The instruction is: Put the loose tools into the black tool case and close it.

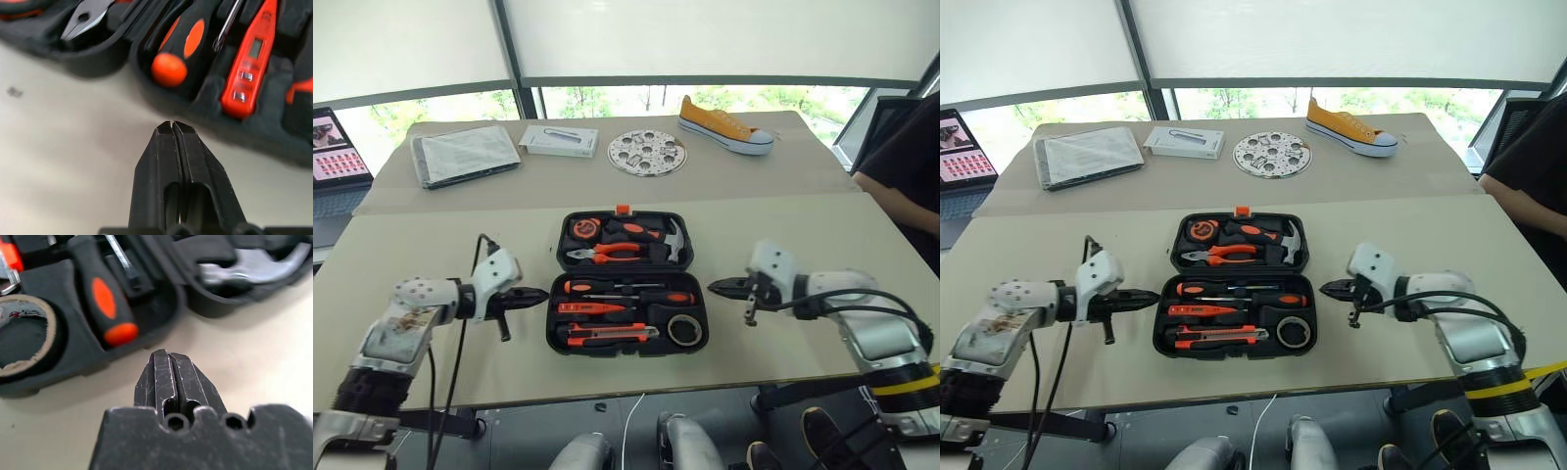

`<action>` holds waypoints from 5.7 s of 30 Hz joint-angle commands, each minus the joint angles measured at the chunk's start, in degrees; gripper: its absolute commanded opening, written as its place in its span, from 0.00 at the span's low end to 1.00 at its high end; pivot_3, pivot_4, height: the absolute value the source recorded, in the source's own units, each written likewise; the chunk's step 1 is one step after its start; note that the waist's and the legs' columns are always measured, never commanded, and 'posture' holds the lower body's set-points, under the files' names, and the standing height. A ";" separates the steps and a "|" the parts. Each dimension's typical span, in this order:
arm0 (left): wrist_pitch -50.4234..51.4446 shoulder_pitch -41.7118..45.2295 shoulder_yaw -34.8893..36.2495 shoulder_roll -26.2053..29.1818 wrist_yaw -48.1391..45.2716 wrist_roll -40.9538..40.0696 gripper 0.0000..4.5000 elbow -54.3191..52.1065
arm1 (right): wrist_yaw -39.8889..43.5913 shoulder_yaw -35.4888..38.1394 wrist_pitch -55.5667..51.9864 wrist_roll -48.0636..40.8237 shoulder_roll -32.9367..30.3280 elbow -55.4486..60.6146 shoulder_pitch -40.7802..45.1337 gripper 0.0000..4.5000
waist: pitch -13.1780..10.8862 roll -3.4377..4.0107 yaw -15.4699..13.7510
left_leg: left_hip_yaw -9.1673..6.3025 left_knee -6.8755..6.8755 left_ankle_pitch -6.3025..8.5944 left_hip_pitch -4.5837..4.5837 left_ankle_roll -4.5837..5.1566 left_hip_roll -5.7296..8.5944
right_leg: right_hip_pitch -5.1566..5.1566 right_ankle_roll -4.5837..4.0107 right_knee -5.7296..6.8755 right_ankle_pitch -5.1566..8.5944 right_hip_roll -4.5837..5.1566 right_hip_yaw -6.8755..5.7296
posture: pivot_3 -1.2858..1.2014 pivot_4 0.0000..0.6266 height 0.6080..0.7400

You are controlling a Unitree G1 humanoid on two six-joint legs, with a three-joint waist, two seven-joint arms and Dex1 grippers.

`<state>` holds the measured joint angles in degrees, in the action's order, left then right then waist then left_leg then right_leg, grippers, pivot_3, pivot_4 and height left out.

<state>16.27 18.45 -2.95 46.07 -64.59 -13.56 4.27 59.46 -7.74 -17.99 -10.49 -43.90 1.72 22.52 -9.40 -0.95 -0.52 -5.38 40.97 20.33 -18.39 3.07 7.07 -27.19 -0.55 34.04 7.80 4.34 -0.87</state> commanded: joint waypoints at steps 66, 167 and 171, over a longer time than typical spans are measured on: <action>35.12 22.47 3.64 -9.40 12.05 -8.90 0.01 19.05 | -18.78 5.37 -39.06 -7.93 12.05 -8.65 20.51 0.01 | 0.28 0.12 0.86 | -0.15 0.29 0.01 0.00 0.03 0.09 | 0.07 0.04 0.10 -0.10 0.05 0.10 | 0.52 0.24 0.98; -27.41 27.18 -5.62 -4.67 -13.09 8.36 0.02 30.96 | -3.98 1.02 2.53 4.96 -2.61 8.40 -5.01 0.00 | 0.36 0.01 -0.07 | -0.03 0.28 0.12 -0.06 0.23 0.15 | -0.13 0.07 -0.03 -0.18 0.00 -0.06 | 0.52 0.24 0.98; -9.88 30.09 -1.57 -3.35 -15.81 0.12 0.02 21.52 | 0.20 5.97 -2.31 -2.97 -4.83 16.32 -10.82 0.00 | 0.35 0.01 -0.29 | -0.18 0.51 0.13 -0.36 0.24 0.15 | -0.25 0.07 -0.01 -0.18 -0.01 -0.08 | 0.52 0.24 0.98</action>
<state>-2.18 45.51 -7.41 41.56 -78.80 -8.23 32.31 57.17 -5.41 -17.75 -8.25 -47.29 12.16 13.81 -9.04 -0.95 -0.81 -5.61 41.56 20.46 -18.84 3.31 7.21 -27.49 -0.48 34.05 7.62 4.33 -0.95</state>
